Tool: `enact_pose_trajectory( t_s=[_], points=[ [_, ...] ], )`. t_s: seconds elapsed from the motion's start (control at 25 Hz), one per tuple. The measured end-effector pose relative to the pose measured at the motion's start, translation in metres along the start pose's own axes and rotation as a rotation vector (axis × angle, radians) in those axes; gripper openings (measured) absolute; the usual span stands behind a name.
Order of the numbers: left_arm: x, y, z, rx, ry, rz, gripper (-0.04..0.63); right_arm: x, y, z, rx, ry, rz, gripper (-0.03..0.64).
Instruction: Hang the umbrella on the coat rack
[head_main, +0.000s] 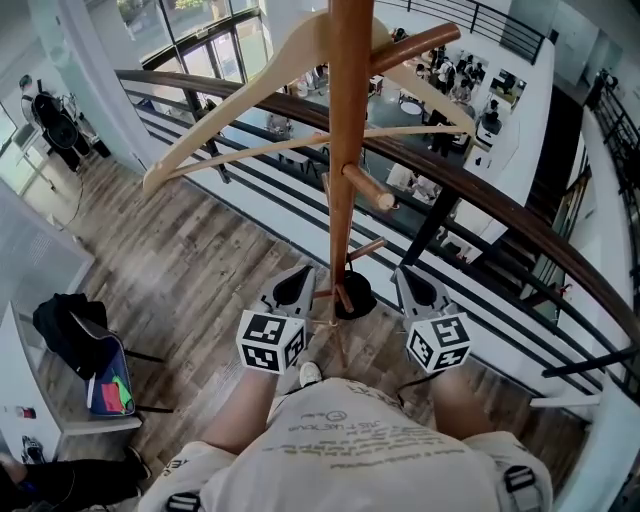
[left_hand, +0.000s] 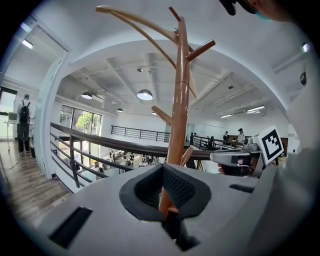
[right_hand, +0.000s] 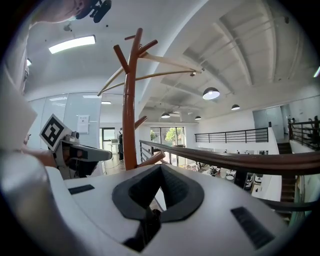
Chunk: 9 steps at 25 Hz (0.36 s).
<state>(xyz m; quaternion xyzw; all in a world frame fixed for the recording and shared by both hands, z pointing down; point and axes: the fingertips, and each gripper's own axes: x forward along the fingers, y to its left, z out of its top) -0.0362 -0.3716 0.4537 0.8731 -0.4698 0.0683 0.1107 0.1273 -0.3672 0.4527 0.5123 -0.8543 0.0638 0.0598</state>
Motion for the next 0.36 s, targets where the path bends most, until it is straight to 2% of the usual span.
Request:
enact_pose_trajectory(
  t_s=[0.36],
  points=[
    [-0.0034,0.0000,-0.0049,-0.005,0.014,0.004,0.003,0.0012,0.0060,-0.0061,0.003,0.015,0.025,0.000]
  ],
)
